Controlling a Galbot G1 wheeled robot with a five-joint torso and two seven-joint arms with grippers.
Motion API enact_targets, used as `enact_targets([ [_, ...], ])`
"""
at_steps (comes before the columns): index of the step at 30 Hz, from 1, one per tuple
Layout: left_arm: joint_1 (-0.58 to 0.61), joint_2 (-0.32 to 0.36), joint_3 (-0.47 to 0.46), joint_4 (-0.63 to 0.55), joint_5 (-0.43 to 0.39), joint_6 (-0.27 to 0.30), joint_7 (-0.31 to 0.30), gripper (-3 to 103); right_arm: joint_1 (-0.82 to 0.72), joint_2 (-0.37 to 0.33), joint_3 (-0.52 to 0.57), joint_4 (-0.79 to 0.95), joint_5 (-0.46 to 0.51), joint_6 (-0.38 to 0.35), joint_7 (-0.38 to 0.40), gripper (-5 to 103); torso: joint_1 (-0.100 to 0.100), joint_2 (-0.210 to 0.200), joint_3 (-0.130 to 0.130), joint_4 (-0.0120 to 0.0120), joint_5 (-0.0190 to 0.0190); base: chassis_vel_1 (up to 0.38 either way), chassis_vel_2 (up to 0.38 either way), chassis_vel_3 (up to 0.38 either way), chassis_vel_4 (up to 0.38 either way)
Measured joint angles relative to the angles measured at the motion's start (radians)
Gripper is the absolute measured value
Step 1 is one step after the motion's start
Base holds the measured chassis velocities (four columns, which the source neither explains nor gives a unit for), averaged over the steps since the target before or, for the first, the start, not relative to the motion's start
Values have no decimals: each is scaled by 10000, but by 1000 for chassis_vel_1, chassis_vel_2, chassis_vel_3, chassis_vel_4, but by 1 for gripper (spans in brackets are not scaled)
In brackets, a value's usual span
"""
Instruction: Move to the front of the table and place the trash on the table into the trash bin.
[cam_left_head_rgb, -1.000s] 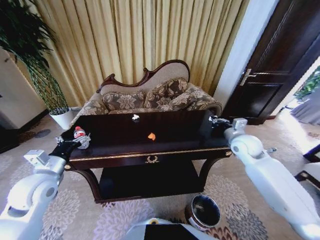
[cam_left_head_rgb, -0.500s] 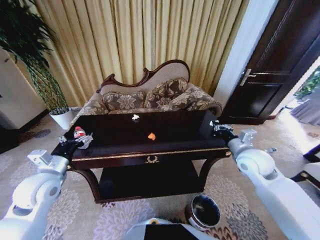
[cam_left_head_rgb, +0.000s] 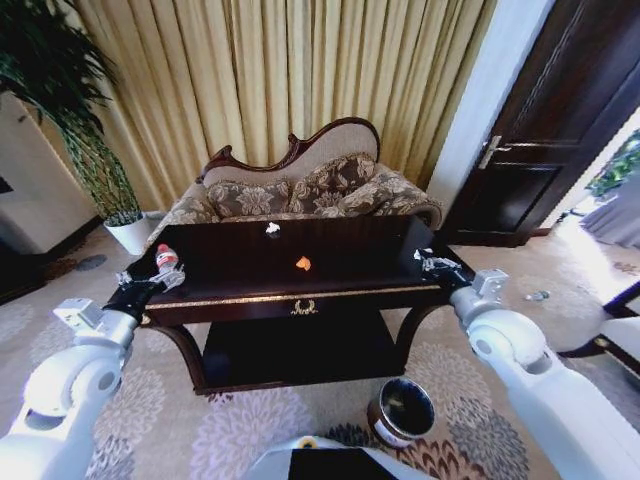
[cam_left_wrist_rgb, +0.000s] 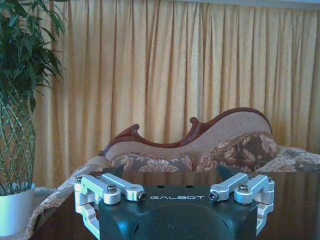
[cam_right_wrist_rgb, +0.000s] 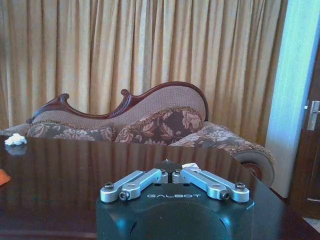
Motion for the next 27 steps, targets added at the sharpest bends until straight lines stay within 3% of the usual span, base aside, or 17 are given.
enact_targets([
  [12, -6, -41, 8, -68, -17, -6, 2, 100, -573, 505, -42, -405, -824, 325, -20, 0, -2, 2, -1, 1, 1, 129, -132, -125, 126],
  [19, 133, -110, -259, -61, -64, -33, 74, 100, -1686, 1811, -124, -1354, -2164, 173, -350, 0, 7, -3, 4, 0, 1, 0, 0, 0, 0],
  [27, 217, -211, -353, -24, -63, -157, 141, 100, -1691, 2679, -401, -3153, -3303, 229, -342, 0, 2, -1, 2, 1, 1, 0, 0, 0, 0],
])
